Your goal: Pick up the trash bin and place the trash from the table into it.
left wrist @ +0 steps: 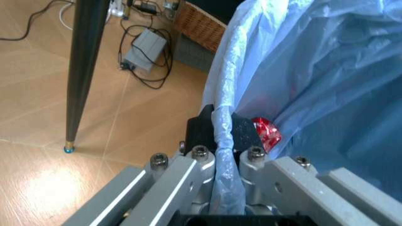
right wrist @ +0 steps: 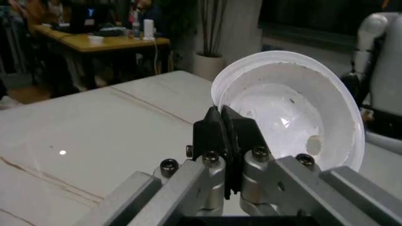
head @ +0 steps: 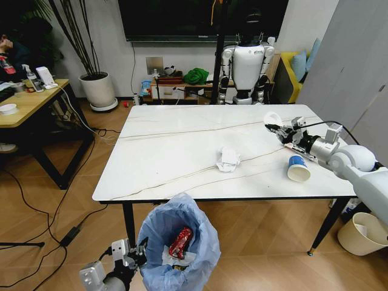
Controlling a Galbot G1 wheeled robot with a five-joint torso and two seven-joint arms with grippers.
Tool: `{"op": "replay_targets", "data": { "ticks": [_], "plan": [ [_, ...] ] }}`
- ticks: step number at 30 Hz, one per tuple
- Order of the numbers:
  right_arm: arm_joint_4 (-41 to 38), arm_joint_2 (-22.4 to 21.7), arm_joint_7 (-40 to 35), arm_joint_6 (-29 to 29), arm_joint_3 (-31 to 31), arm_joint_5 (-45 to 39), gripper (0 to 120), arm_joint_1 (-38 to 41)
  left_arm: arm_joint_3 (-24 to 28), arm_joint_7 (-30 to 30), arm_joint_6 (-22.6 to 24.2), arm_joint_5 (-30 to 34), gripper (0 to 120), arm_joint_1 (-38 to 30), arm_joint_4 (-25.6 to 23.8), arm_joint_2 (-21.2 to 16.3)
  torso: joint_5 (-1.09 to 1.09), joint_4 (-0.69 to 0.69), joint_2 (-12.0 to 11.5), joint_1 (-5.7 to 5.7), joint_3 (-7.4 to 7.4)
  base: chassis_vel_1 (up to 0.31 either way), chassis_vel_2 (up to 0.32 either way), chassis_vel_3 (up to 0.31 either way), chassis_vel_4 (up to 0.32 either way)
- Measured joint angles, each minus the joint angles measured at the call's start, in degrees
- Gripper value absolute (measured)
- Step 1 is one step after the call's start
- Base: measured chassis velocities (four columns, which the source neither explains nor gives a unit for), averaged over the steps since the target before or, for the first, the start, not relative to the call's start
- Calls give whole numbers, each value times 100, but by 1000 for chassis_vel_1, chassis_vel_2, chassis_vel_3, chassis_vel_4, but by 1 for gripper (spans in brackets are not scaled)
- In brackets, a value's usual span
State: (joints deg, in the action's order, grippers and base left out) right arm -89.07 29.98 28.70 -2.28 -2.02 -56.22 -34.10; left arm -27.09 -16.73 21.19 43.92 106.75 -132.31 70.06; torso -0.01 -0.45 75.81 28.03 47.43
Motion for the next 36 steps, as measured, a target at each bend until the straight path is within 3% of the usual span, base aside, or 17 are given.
{"op": "replay_targets", "data": {
  "ticks": [5,9,17,29,36],
  "plan": [
    [-1009,-297,-103,182,-221,-90,0,-495,-6,1,-24,-74,0,26,-12,55,1,2,0,0,0,0,0,0,0],
    [-1881,-492,-226,445,-630,-30,0,-1510,31,-6,-26,-71,0,-61,62,14,4,-2,1,0,0,0,0,0,0],
    [-2787,-519,-236,723,-478,516,0,-2341,115,-14,-18,-66,0,-179,123,42,0,2,1,0,0,0,0,0,0],
    [-3397,-776,359,909,-196,1721,0,-3136,572,-21,13,-160,0,-778,541,306,1,0,1,0,0,0,0,0,0],
    [-3386,-799,650,1007,-87,2192,0,-3118,733,-21,14,-207,0,-967,702,393,1,0,1,0,0,0,0,0,0]
  ]
}}
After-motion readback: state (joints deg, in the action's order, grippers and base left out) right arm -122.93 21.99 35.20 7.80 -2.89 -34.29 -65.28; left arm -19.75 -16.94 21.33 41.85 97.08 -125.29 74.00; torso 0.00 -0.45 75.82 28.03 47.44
